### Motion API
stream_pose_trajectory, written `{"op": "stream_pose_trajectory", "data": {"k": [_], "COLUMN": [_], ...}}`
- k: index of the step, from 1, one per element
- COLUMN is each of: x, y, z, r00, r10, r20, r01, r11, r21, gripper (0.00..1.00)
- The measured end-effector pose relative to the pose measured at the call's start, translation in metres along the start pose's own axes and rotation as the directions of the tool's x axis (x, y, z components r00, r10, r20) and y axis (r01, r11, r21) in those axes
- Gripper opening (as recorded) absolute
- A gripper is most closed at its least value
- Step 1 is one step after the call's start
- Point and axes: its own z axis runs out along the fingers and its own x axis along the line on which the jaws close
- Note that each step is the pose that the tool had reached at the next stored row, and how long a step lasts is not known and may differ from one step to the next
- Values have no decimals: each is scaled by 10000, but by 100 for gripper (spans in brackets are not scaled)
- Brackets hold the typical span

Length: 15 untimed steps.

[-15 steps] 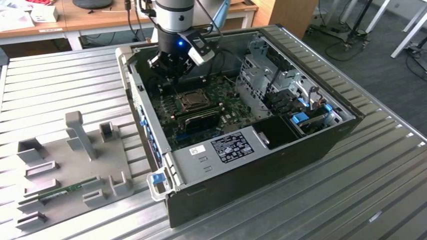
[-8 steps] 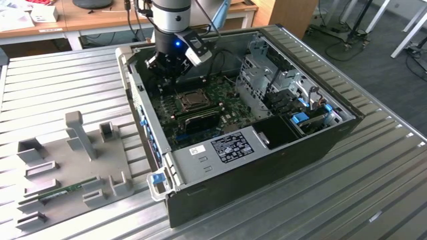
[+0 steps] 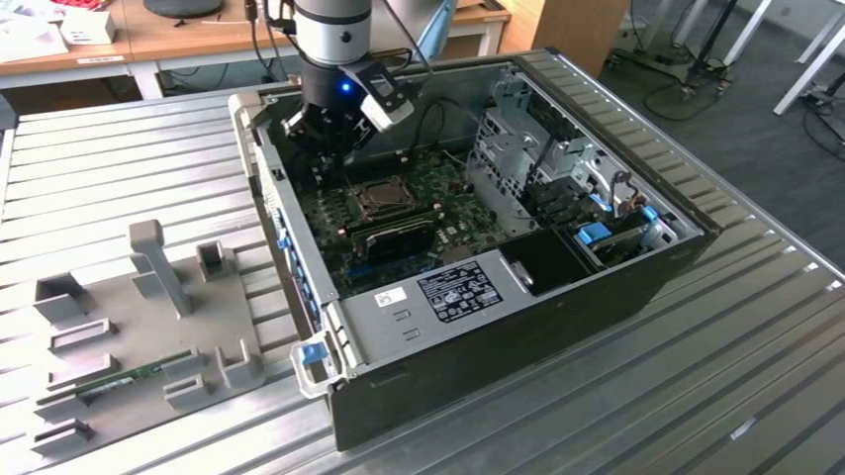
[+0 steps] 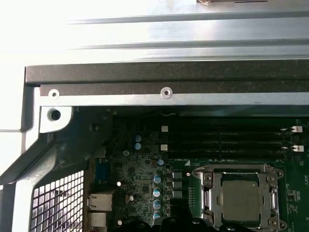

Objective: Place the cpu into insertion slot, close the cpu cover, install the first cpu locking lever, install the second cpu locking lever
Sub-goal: 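Install the first cpu locking lever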

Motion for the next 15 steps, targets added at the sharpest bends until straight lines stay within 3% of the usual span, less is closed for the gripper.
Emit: {"op": "stream_pose_trajectory", "data": {"k": [8,15], "x": [4,22], "y": [4,50], "z": [-32,-24], "r00": [10000,10000], "r10": [1,0], "r20": [14,22], "r01": [-1,0], "r11": [10000,10000], "r21": [-2,-1], "gripper": [10,10]}}
